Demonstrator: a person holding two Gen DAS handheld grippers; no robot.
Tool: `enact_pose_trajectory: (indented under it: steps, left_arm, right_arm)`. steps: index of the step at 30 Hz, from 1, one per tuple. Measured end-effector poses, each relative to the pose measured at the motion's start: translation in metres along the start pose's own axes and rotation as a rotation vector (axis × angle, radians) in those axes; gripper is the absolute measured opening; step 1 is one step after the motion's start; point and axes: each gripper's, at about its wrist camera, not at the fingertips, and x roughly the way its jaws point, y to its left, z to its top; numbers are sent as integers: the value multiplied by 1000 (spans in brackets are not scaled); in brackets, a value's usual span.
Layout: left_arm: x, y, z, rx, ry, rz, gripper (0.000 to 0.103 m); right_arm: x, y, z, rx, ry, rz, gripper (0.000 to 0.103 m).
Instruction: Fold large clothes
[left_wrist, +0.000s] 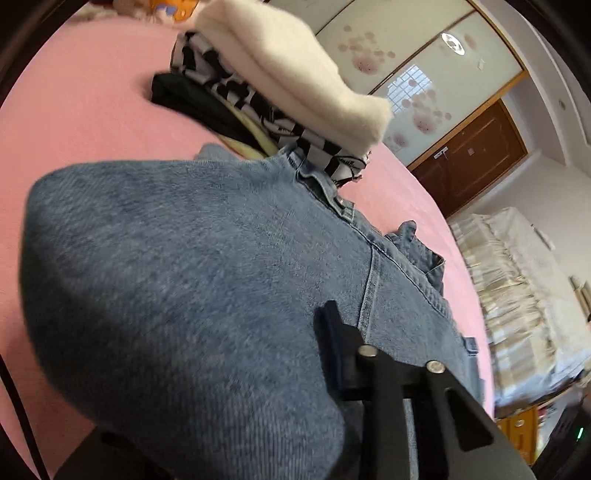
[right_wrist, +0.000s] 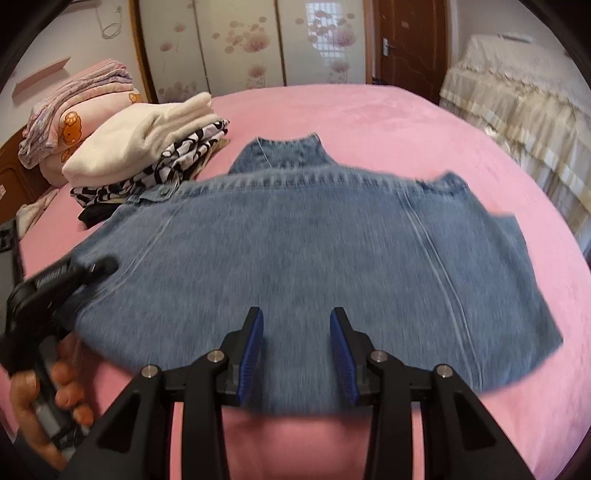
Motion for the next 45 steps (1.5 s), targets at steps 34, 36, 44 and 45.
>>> enact_pose_trajectory:
  steps: [34, 36, 44, 45]
  left_arm:
    - [64, -312, -233, 1068, 150, -91, 45]
    - [57, -315, -229, 1060, 194, -121, 70]
    - [-7, -297, -193, 951, 266, -197, 81]
    - [-17, -292, -186, 912, 261, -206, 82]
  right_arm:
    - [-66, -257, -85, 538, 72, -110, 13]
    - [-67, -254, -87, 530, 67, -103, 13]
    - [-73, -252, -67, 493, 52, -43, 23]
    - [-78, -253, -63, 486, 45, -37, 32]
